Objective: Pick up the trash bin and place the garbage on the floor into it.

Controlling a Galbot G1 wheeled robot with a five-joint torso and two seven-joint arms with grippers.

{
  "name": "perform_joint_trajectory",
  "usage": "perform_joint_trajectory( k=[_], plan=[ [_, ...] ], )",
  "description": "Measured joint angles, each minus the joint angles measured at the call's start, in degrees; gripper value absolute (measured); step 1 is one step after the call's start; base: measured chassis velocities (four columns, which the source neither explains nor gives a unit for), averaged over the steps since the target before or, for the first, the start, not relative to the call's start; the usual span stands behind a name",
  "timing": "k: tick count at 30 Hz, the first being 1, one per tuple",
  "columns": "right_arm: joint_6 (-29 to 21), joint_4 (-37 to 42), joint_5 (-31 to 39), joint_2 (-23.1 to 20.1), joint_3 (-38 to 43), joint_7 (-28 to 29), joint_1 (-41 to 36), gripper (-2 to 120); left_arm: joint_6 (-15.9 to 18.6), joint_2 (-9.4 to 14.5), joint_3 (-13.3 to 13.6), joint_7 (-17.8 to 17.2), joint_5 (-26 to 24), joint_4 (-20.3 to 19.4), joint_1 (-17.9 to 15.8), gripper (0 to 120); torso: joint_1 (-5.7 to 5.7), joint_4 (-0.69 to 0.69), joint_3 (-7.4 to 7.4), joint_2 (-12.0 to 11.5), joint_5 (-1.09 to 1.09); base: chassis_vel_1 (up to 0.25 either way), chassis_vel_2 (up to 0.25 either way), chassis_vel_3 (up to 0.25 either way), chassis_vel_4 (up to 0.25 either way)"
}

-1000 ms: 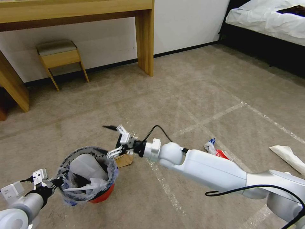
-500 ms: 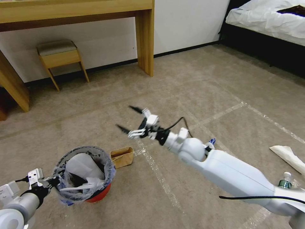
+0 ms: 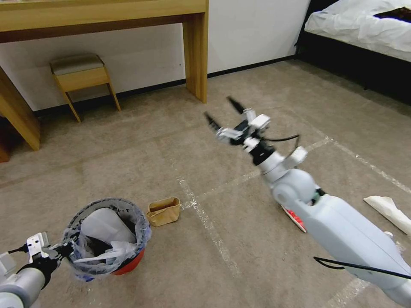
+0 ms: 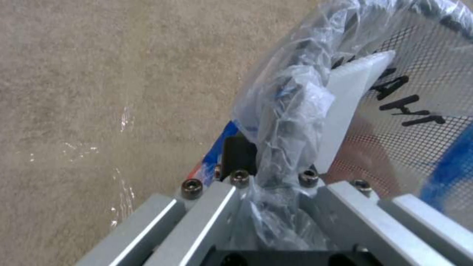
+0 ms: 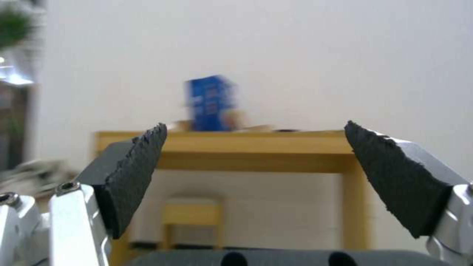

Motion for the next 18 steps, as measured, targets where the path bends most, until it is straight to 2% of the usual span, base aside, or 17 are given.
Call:
perform_joint_trajectory(
  k=[1,4,7,10,13,14,18],
  plan=[
    [0.00,0.00,0.00,0.00,0.00,0.00,0.00,92,0.00,0.00,0.00,0.00,0.00,0.00,0.00,1,0.00,0.00,0.00,0.00,0.00,0.000,0.000,0.000,0.000],
    [-1.66,3.36,-3.70,1.82,11.64,2.51,-9.24,92,-0.29,-0.17,-0.30,0.06,0.48,-0.52,0.20,1,0.00,0.00,0.00,0.00,0.01,0.000,0.000,0.000,0.000],
    [-2.30,4.72,-4.72,2.22,14.43,3.56,-11.72,92,-0.37,-0.23,-0.44,0.06,0.53,-0.76,0.25,1,0.00,0.00,0.00,0.00,0.02,0.000,0.000,0.000,0.000],
    [-3.67,9.09,-8.46,4.10,21.31,6.26,-18.32,92,-0.52,-0.45,-0.76,0.08,0.77,-1.06,0.30,1,0.00,0.00,0.00,0.00,-0.01,0.000,0.000,0.000,0.000],
    [-3.94,11.51,-11.03,5.91,24.81,7.27,-22.81,92,-0.61,-0.67,-0.91,0.09,0.77,-1.11,0.34,1,0.00,0.00,0.00,0.00,0.00,0.000,0.000,0.000,0.000],
    [-3.19,13.18,-12.84,7.65,26.52,7.46,-26.74,92,-0.66,-1.01,-0.95,0.10,0.77,-1.12,0.30,1,0.00,0.00,-0.01,0.00,0.00,0.000,0.000,0.000,0.000],
    [-1.01,15.86,-15.00,10.59,28.27,6.55,-32.36,92,-0.69,-1.29,-1.17,0.11,0.77,-1.12,0.27,1,0.00,-0.01,0.00,0.00,-0.01,0.000,0.000,0.000,0.000]
  ],
)
